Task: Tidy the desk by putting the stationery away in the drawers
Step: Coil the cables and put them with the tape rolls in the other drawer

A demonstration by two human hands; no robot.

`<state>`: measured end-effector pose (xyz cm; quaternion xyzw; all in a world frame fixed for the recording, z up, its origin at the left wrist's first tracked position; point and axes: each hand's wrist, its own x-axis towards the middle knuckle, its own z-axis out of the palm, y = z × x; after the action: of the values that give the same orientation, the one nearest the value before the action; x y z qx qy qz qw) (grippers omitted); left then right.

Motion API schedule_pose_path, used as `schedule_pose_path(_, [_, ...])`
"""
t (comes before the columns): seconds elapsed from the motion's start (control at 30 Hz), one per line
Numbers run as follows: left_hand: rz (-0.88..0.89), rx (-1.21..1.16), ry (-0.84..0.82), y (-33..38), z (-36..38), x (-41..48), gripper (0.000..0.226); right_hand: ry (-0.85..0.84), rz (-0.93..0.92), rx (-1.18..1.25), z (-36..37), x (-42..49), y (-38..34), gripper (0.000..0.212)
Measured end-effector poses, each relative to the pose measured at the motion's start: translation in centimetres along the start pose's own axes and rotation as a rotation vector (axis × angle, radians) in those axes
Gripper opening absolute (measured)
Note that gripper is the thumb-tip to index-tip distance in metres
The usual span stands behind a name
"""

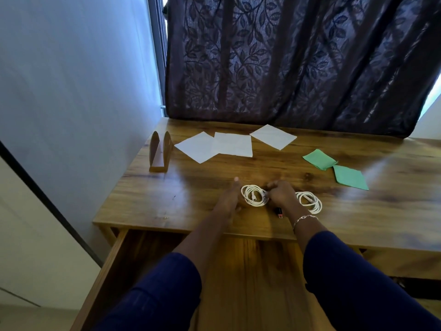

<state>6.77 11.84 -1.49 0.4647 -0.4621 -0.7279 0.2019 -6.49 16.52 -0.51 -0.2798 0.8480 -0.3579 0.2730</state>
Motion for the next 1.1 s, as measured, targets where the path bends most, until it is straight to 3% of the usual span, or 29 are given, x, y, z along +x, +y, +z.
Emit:
schedule_pose_path(0.3, [0.010, 0.136, -0.063, 0.0, 1.0, 1.5, 0.068, -0.108, 0.073, 0.097, 0.4, 1.0, 0.1, 0.026])
schedule_pose_path(0.4, [0.036, 0.107, -0.067, -0.1, 1.2, 1.8, 0.066, -0.113, 0.104, 0.143, 0.5, 1.4, 0.2, 0.018])
schedule_pose_path(0.57, [0.048, 0.031, -0.057, -0.6, 1.0, 1.9, 0.062, -0.111, 0.110, 0.220, 0.5, 1.3, -0.2, 0.029])
schedule_pose_path(0.67, [0.047, -0.054, -0.057, -1.0, 0.7, 2.0, 0.056, -0.127, 0.088, 0.260, 0.5, 1.0, -0.3, 0.020])
schedule_pose_path(0.97, [0.179, -0.044, -0.053, -1.9, -1.7, -5.1, 0.052, -0.242, 0.038, 0.409, 0.4, -4.3, -0.4, 0.018])
schedule_pose_path(1.1, [0.156, -0.044, -0.053, -3.8, -3.8, -9.6, 0.053, -0.319, 0.043, 0.491, 1.2, -8.8, 0.7, 0.022])
